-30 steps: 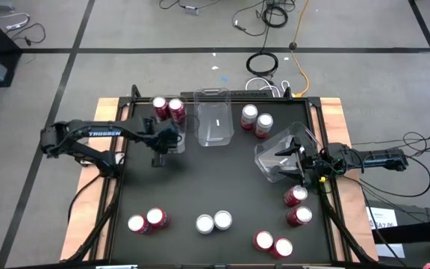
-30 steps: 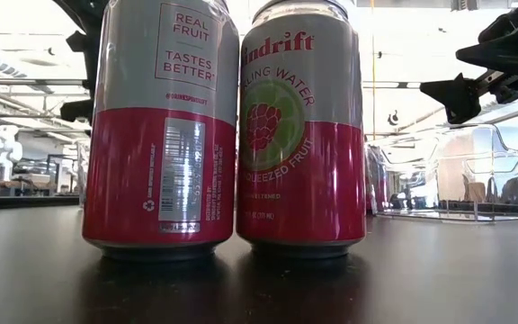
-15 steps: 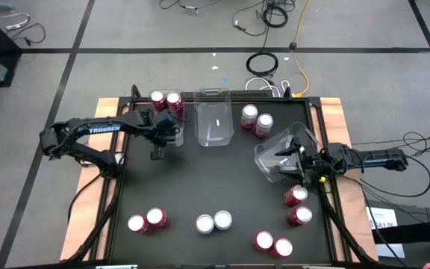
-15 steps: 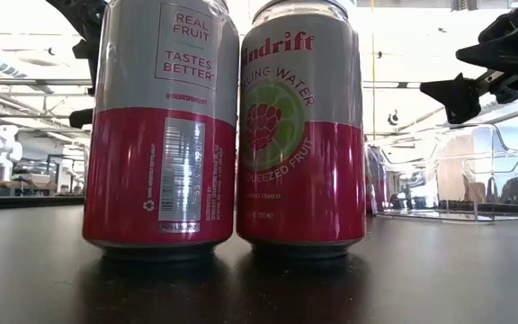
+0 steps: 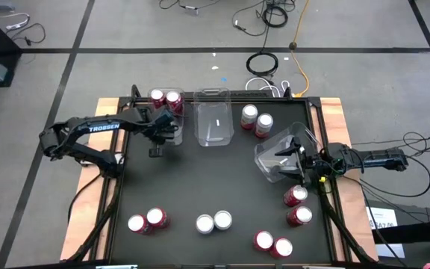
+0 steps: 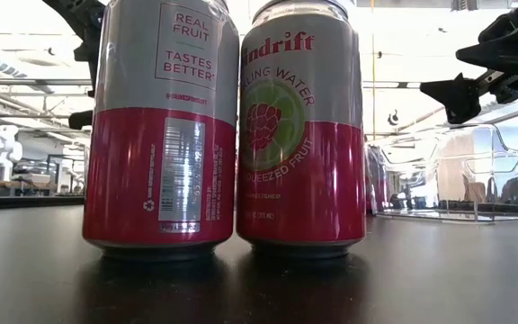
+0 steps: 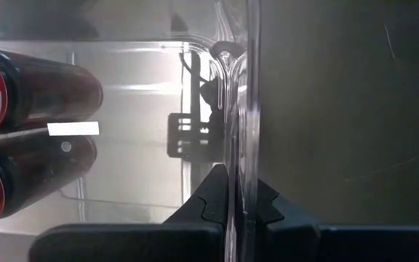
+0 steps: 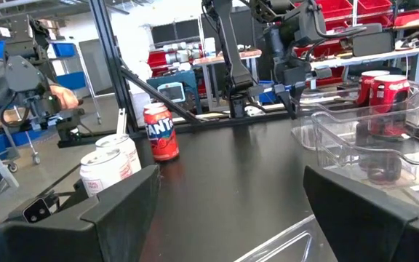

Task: Sort soda cans
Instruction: Move the transparent bin from to the top left of the table

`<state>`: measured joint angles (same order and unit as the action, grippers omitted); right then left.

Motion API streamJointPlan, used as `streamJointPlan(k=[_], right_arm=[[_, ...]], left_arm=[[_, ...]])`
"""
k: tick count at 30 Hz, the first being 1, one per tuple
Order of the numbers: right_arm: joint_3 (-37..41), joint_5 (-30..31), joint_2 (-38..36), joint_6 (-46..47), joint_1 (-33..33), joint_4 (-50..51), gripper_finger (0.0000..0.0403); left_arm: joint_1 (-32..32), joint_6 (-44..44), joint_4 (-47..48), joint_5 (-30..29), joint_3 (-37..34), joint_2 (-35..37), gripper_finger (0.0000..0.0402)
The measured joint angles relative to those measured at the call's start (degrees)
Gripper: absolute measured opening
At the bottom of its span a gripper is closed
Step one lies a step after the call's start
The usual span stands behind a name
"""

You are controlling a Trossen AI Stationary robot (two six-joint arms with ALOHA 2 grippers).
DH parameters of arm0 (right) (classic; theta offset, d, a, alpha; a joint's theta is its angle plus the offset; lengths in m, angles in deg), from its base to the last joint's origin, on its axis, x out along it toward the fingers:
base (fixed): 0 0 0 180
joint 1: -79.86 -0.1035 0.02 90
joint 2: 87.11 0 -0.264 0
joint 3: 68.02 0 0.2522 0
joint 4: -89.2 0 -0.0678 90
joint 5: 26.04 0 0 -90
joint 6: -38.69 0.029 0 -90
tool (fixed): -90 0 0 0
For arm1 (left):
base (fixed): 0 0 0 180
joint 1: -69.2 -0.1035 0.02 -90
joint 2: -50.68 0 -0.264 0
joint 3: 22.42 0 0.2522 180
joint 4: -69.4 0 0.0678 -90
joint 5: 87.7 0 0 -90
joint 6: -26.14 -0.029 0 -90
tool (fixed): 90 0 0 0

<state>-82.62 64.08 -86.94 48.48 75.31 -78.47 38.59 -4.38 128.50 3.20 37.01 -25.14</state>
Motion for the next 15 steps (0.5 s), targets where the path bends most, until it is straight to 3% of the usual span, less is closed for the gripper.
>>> streamJointPlan(k=[6,15], right_arm=[[0.0,0.0,0.0,0.0,0.0,0.0,0.0334],[0.0,0.0,0.0,0.0,0.0,0.0,0.0334]], left_arm=[[0.0,0.2,-0.1,-0.1,0.0,0.0,0.0027],[0.0,0.4,-0.1,-1.0,0.0,0.0,0.0082]])
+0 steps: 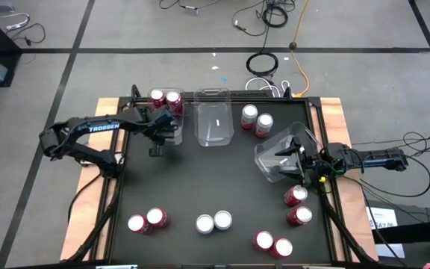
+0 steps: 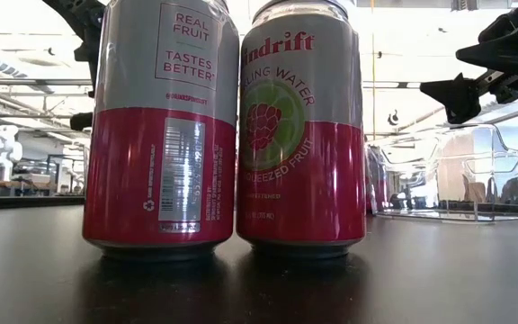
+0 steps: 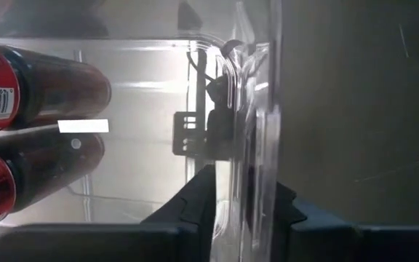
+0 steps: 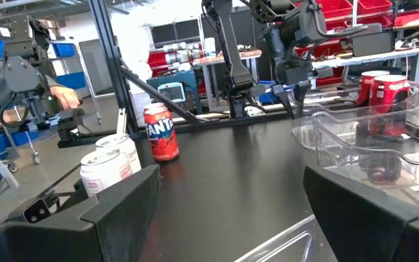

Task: Sort soda cans
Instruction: Move the transparent bin from to the top left of the table

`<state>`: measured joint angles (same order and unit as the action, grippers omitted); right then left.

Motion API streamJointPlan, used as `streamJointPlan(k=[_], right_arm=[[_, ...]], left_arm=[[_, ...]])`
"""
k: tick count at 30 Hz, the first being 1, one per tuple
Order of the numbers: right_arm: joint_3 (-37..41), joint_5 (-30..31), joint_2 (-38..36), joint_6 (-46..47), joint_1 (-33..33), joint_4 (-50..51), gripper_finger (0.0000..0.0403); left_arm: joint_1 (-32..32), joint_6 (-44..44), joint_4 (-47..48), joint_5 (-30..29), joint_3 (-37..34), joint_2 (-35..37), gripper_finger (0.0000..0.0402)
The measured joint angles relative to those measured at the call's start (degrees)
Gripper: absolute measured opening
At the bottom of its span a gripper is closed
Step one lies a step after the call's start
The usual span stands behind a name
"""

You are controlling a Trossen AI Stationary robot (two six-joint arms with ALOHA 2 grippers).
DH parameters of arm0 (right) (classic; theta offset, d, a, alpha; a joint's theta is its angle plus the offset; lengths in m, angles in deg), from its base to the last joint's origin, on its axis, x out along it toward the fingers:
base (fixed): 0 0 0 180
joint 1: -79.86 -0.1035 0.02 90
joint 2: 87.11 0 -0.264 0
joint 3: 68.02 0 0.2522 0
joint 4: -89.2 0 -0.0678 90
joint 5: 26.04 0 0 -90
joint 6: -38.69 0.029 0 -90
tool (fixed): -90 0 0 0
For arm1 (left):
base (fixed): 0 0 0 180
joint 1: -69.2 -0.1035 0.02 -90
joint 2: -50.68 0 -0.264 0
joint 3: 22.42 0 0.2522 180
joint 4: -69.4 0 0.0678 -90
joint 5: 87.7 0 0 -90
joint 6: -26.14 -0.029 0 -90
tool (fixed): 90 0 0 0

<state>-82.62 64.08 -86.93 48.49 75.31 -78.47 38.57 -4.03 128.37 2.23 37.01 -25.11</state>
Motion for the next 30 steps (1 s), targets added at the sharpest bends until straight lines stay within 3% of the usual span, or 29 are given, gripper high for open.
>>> streamJointPlan(k=[12,17,25,30], right_arm=[[0.0,0.0,0.0,0.0,0.0,0.0,0.0334],[0.0,0.0,0.0,0.0,0.0,0.0,0.0334],[0.0,0.0,0.0,0.0,0.0,0.0,0.0334],[0.0,0.0,0.0,0.0,0.0,0.0,0.0334]], left_arm=[[0.0,0.8,0.3,-0.2,0.3,0.0,0.0171],[0.9,3.1,1.6,-3.6,2.7,0.0,0.0176],[2.8,2.9,8.1,-4.3,9.1,0.0,0.0176],[3.0,2.8,9.7,-4.3,9.6,0.0,0.0176]])
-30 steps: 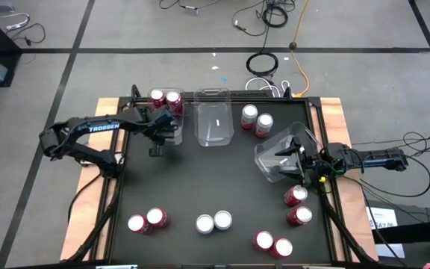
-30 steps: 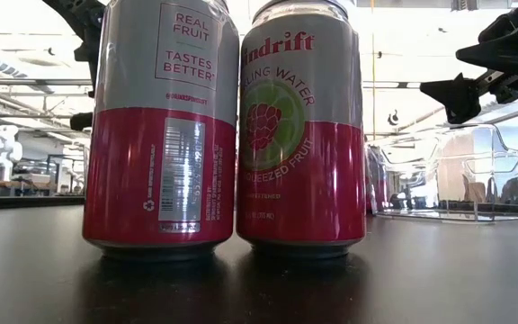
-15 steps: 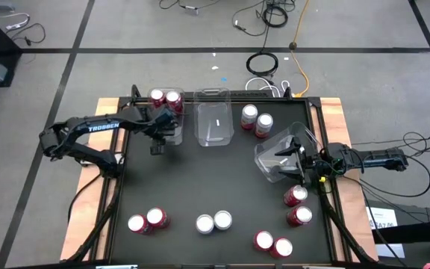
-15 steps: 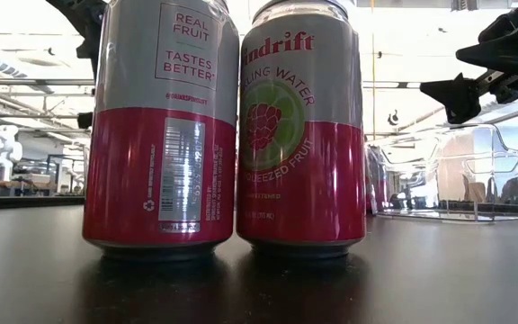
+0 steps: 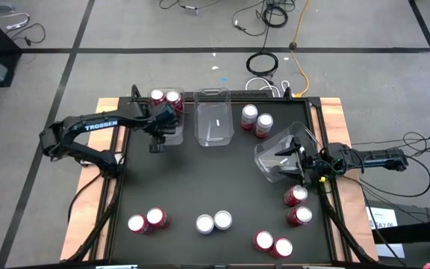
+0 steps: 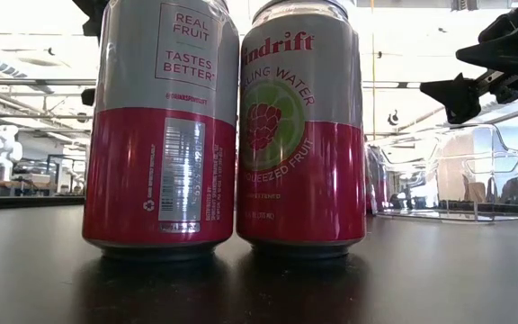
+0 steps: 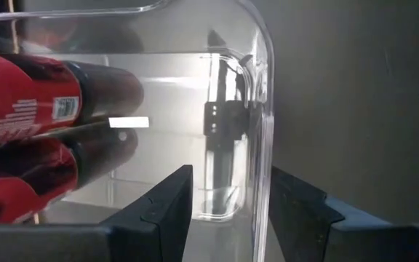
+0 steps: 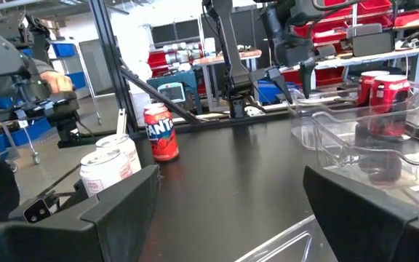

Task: Sort soda cans
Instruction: Move the transparent bin from to the top left of the table, then adjust the middle transparent bin

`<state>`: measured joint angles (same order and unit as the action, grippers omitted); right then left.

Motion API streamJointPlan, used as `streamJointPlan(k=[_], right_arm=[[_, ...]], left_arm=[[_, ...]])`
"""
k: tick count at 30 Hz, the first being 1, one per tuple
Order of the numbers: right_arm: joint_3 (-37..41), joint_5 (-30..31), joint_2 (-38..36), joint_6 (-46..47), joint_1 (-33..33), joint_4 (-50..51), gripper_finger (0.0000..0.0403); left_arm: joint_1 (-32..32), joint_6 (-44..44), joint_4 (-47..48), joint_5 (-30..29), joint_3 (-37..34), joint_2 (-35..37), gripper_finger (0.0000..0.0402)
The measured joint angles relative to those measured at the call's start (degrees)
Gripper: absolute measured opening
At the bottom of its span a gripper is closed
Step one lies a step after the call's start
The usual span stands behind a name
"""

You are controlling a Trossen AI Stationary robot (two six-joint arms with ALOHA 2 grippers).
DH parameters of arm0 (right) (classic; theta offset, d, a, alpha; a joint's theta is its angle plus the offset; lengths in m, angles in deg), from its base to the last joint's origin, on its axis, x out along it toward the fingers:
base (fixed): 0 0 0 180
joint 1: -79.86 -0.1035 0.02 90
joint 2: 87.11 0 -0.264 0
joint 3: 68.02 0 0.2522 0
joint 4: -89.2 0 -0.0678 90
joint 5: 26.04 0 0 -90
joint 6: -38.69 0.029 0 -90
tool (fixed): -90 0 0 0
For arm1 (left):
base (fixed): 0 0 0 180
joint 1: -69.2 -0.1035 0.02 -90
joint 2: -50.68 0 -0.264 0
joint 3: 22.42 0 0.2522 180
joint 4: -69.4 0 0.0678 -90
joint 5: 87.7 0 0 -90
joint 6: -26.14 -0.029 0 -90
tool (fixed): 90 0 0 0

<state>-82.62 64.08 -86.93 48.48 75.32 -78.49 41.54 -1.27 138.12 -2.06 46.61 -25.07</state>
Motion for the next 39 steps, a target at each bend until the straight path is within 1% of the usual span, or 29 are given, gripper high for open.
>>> streamJointPlan(k=[6,14,18,22,26,29,34,39], right_arm=[[0.0,0.0,0.0,0.0,0.0,0.0,0.0334],[0.0,0.0,0.0,0.0,0.0,0.0,0.0334],[0.0,0.0,0.0,0.0,0.0,0.0,0.0334],[0.0,0.0,0.0,0.0,0.0,0.0,0.0334],[0.0,0.0,0.0,0.0,0.0,0.0,0.0334],[0.0,0.0,0.0,0.0,0.0,0.0,0.0334],[0.0,0.0,0.0,0.0,0.0,0.0,0.0334],[0.0,0.0,0.0,0.0,0.0,0.0,0.0334]], left_arm=[[0.0,-0.4,3.2,-0.2,0.0,0.0,0.0176],[0.0,0.0,5.2,-0.6,0.5,0.0,0.0176],[0.0,0.1,8.1,-0.6,3.7,0.0,0.0176],[0.0,1.0,10.0,-0.6,8.5,0.0,0.0176],[0.0,9.0,8.4,-0.6,12.3,0.0,0.0176],[0.0,18.4,6.0,-0.6,14.0,0.1,0.0176],[0.2,35.1,-1.8,-0.2,14.7,0.0,0.0176],[0.3,44.2,-10.1,0.8,14.6,0.0,0.0176]])
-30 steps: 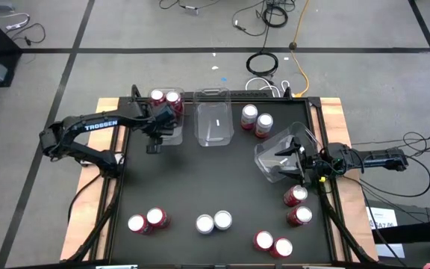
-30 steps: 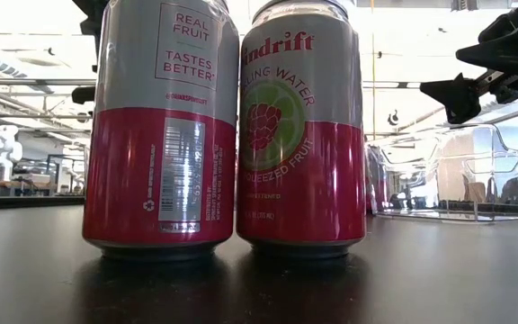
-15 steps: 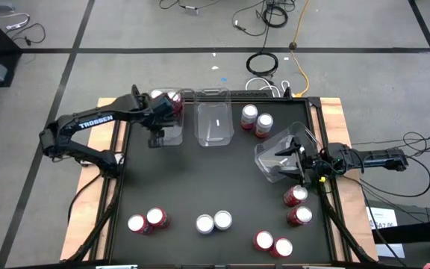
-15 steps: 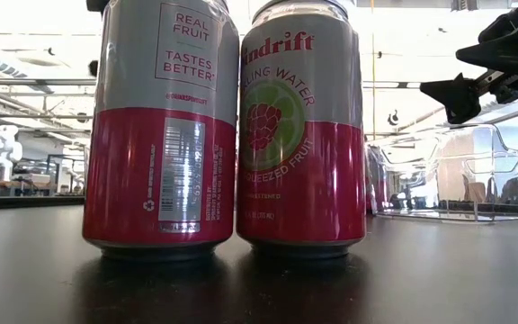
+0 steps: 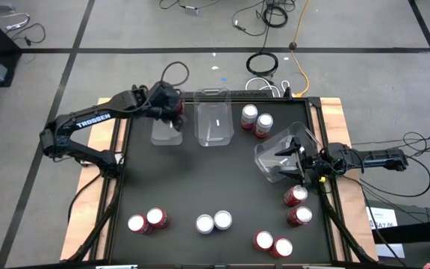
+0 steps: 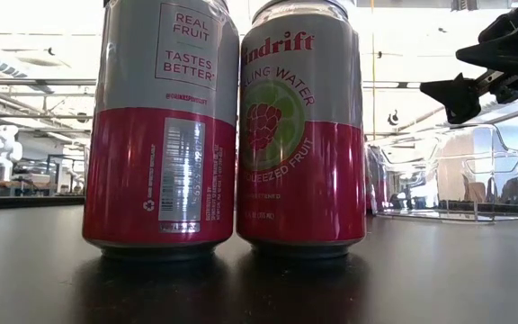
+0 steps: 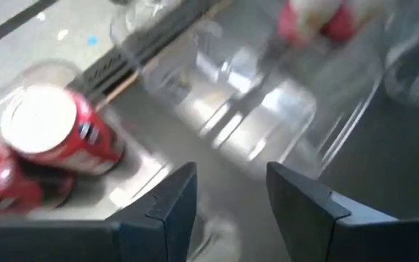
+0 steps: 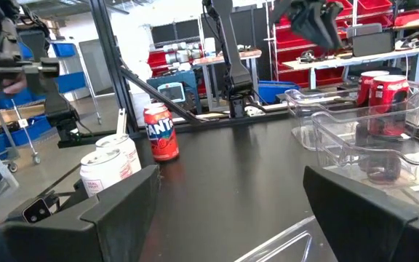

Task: Sort soda cans
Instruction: Adjust the middle transparent bin

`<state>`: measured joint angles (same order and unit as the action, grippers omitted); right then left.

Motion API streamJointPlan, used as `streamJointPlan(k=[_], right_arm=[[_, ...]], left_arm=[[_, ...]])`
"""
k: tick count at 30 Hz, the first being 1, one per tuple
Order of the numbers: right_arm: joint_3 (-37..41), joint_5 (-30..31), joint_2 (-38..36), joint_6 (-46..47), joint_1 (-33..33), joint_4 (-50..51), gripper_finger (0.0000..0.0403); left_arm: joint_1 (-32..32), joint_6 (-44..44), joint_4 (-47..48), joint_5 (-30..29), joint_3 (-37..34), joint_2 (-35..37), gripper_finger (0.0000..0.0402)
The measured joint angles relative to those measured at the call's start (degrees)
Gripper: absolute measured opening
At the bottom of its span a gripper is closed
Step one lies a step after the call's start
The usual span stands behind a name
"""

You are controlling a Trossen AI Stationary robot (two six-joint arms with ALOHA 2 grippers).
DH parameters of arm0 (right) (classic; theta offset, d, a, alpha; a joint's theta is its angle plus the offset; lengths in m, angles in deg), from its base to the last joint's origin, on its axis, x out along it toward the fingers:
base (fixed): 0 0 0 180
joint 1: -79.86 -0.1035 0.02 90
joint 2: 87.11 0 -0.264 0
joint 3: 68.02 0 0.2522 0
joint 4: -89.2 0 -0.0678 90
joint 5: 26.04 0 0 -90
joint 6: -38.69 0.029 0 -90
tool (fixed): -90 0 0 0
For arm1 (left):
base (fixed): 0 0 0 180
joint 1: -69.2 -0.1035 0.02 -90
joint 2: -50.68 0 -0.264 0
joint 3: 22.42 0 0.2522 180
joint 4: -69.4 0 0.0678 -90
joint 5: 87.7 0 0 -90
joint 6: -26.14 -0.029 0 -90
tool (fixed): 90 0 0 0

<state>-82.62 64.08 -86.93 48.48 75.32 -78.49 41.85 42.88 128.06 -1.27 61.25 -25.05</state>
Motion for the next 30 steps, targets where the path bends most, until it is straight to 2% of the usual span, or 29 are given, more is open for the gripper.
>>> streamJointPlan(k=[4,8,13,16,21,27,30], right_arm=[[0.0,0.0,0.0,0.0,0.0,0.0,0.0334],[0.0,0.0,0.0,0.0,0.0,0.0,0.0334],[0.0,0.0,0.0,0.0,0.0,0.0,0.0334],[0.0,0.0,0.0,0.0,0.0,0.0,0.0334],[0.0,0.0,0.0,0.0,0.0,0.0,0.0334],[0.0,0.0,0.0,0.0,0.0,0.0,0.0334],[0.0,0.0,0.0,0.0,0.0,0.0,0.0334]], left_arm=[[0.1,5.3,-9.1,5.0,0.0,0.0,0.0176],[1.4,3.5,-18.6,10.2,0.1,-1.4,0.0176],[3.7,0.9,-24.0,15.0,0.1,-5.5,0.0176],[5.2,-1.8,-22.3,16.9,2.0,-9.7,0.0176],[8.2,-10.4,-17.5,19.3,9.5,-16.7,0.0176],[11.0,-18.3,-3.1,16.9,19.4,-24.3,0.0176],[11.7,-20.3,-1.0,16.5,21.2,-26.8,0.0176]])
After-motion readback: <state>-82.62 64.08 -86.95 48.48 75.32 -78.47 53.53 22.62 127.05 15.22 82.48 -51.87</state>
